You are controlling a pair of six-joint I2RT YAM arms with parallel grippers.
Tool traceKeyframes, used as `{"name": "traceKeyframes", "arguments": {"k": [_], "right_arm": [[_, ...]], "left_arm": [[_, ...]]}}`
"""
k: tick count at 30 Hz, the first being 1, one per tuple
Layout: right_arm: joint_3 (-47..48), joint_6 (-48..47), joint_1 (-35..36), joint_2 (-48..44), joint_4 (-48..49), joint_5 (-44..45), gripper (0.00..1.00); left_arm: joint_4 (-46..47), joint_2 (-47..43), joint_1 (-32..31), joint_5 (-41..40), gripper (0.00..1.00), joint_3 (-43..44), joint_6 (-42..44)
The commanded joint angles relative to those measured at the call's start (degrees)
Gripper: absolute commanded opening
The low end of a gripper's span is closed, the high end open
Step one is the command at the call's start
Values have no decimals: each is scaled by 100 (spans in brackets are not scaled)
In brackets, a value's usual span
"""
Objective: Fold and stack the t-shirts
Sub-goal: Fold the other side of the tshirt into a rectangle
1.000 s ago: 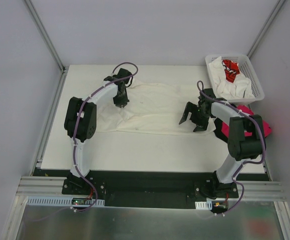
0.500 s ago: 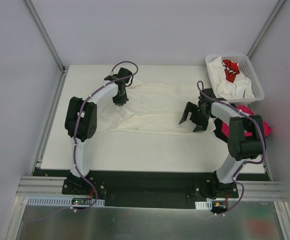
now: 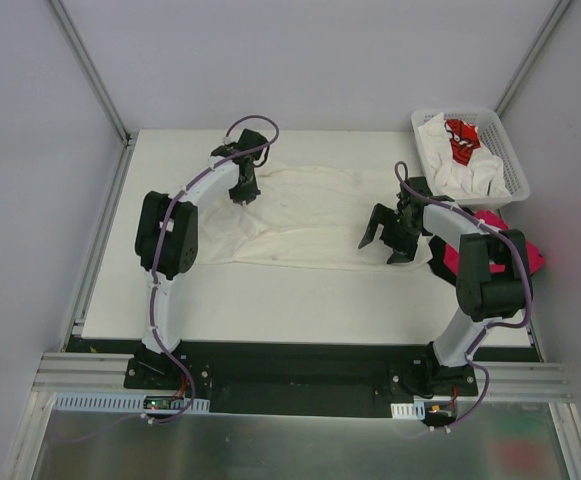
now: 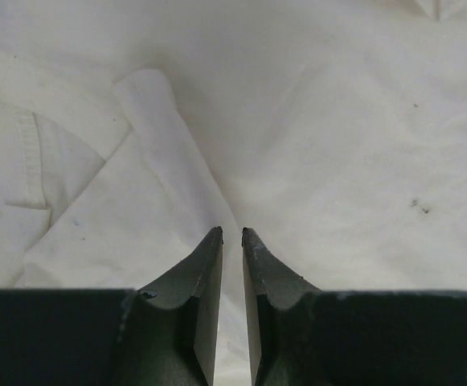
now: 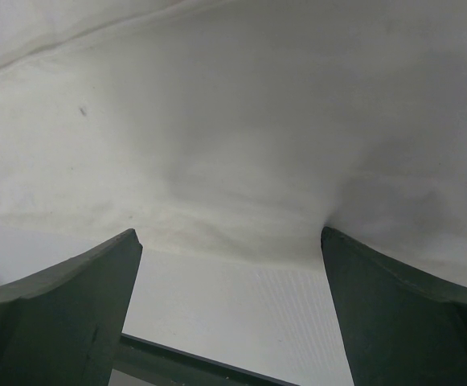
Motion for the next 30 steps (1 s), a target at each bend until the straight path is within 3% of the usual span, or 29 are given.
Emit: {"name": "traceKeyframes", "arguments": {"k": [1, 8, 10, 16, 22, 30], "right_arm": [[91, 26, 19, -126, -63, -53, 97], [91, 26, 10, -118, -45, -88, 98], [91, 34, 28, -135, -19, -106, 98], [47, 52, 19, -153, 69, -150, 98], [47, 122, 28, -293, 96, -185, 98], [30, 114, 28, -443, 69, -194, 98]], "left_arm": [[-80, -96, -8, -20, 16, 122, 27], [-80, -1491, -402, 77, 26, -792, 272], [-167, -1730, -579, 68, 32, -1082, 544], [-467, -2161, -1018, 304, 37, -1855, 641], [-572, -1846, -1177, 42, 36, -2102, 1037], [-695, -1081, -1168, -512, 35, -1760, 1196]]}}
